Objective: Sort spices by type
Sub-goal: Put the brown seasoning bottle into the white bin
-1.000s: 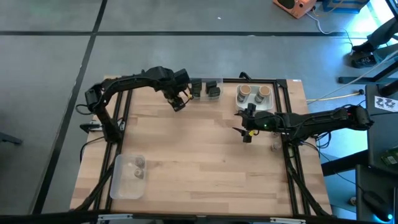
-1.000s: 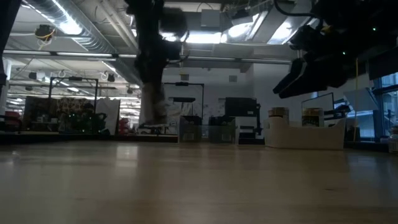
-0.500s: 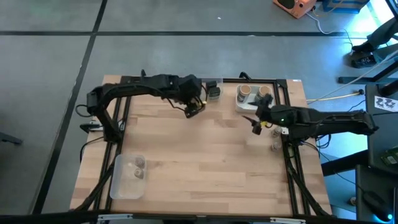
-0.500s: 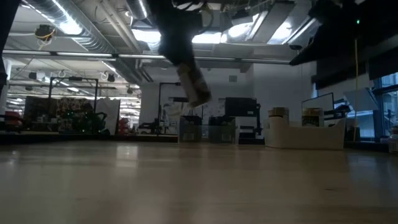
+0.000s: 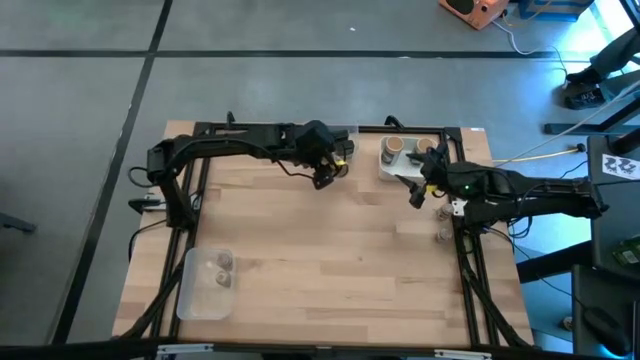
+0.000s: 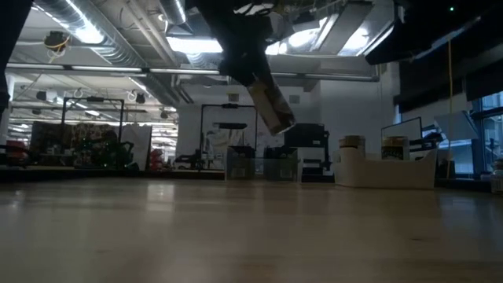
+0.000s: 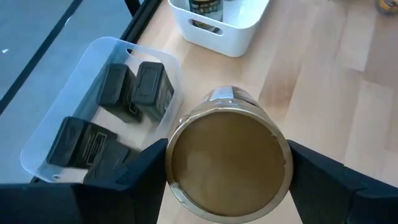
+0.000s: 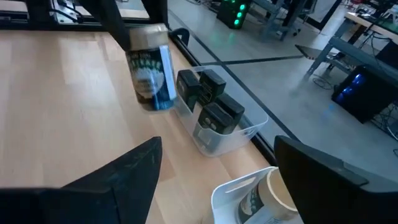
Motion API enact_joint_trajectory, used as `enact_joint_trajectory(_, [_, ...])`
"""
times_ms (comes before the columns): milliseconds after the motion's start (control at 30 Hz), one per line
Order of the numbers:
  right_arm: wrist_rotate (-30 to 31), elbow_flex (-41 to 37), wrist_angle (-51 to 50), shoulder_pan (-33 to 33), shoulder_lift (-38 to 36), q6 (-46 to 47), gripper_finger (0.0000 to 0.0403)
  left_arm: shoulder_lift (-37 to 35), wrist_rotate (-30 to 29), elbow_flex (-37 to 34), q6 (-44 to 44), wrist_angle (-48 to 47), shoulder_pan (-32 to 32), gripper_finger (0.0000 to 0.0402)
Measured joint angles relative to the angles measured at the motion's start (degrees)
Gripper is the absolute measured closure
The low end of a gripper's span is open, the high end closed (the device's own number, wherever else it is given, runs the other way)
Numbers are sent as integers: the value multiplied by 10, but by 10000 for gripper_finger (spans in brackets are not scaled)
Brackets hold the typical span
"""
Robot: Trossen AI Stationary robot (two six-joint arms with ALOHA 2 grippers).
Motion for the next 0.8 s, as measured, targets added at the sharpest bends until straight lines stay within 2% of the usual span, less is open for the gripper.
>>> enact_joint_trajectory(167, [2,0,-9,0,0,0,95,43,1,54,12,-8,4,140])
enact_joint_trajectory(533, [2,0,-27,0,0,2,95,170,2,241,50,-80,4,140])
enact_joint_trajectory(700, [-29,-3,-37,0,0,26,95,199,9,260,51,-121,-8,140])
enact_joint_trajectory(800, [-75,-14,-36,0,1,33,95,212,21,260,51,-133,-20,140])
